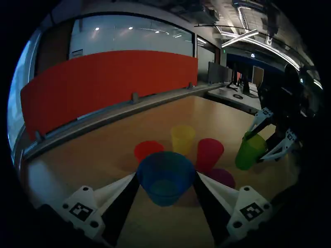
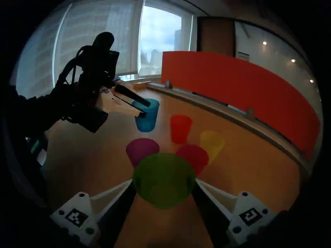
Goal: Pour water
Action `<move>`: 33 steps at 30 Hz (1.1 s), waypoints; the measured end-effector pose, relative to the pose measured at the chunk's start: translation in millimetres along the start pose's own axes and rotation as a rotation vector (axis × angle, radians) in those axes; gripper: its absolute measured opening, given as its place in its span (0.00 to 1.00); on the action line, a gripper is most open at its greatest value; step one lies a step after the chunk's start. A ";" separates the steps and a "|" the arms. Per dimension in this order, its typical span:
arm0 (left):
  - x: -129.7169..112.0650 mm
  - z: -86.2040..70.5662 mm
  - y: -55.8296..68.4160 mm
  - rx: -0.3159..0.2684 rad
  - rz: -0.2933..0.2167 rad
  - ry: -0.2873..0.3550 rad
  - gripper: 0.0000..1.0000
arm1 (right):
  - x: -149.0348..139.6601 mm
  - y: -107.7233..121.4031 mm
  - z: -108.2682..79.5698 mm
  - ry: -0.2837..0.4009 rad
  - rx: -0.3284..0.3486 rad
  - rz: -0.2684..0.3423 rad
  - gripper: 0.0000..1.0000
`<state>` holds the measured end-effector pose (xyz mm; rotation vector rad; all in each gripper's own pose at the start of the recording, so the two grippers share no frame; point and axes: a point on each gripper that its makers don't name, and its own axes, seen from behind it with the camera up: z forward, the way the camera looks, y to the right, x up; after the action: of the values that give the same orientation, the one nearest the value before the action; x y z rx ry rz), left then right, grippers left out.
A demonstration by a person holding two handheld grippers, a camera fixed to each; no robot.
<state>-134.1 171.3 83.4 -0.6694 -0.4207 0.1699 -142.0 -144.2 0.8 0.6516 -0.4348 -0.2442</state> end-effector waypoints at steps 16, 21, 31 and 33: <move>67.7 -65.6 7.2 0.046 0.015 0.201 0.87 | 51.3 -4.9 -14.9 0.105 -0.015 -0.007 0.91; 82.3 -80.2 16.5 0.050 0.020 0.252 0.87 | 66.9 -7.1 -19.3 0.139 -0.017 -0.014 0.91; 105.0 -102.9 33.6 0.046 -0.004 0.338 0.87 | 84.2 -9.8 -25.6 0.189 -0.021 -0.019 0.91; 108.3 -106.3 36.0 0.045 -0.011 0.352 0.87 | 86.4 -10.1 -26.1 0.197 -0.021 -0.018 0.91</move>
<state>8.7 170.1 20.8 -0.6381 -0.0824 0.0487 -54.5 -168.5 2.8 0.6525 -0.2372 -0.1990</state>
